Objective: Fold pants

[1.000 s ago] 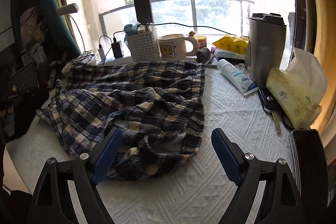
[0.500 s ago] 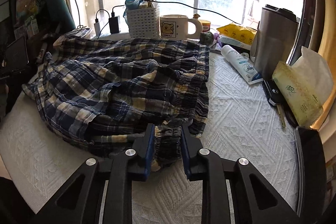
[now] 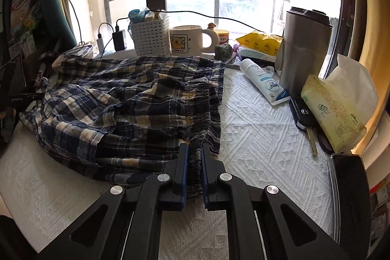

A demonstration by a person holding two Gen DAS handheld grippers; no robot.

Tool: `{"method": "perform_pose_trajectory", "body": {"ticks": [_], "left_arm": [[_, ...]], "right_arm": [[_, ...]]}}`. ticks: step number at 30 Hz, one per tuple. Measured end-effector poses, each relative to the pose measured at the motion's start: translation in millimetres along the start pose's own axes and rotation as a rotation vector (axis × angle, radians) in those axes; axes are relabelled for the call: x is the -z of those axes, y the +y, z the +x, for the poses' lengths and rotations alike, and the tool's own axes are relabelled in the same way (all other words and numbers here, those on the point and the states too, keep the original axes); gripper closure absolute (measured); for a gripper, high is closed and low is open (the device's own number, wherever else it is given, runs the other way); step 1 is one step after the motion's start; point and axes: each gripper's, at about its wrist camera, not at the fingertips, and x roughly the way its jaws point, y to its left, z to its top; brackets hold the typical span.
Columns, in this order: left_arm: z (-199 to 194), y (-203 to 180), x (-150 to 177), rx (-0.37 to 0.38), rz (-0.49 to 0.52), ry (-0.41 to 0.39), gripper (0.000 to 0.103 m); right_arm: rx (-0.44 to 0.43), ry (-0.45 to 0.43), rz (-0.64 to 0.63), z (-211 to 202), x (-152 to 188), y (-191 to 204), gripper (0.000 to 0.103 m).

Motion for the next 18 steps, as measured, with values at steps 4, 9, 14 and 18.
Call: {"method": "perform_pose_trajectory", "body": {"ticks": [4,9,14,18], "left_arm": [[6.8,-6.2,-0.4,-0.001,0.021,0.016,0.064],[0.2,-16.9,4.9,-0.010,0.054,-0.017,0.092],[-20.1,-27.9,10.5,0.019,0.071,-0.069,0.094],[-48.3,-28.7,15.0,0.045,0.047,-0.124,0.094]], "right_arm": [[-0.018,0.003,0.014,0.5,-0.6,-3.4,0.094],[-0.037,0.015,0.049,1.7,4.5,-8.5,0.094],[-0.034,0.010,0.044,1.1,4.8,-7.2,0.094],[-0.028,0.001,0.034,-0.5,4.8,-5.5,0.094]]}}
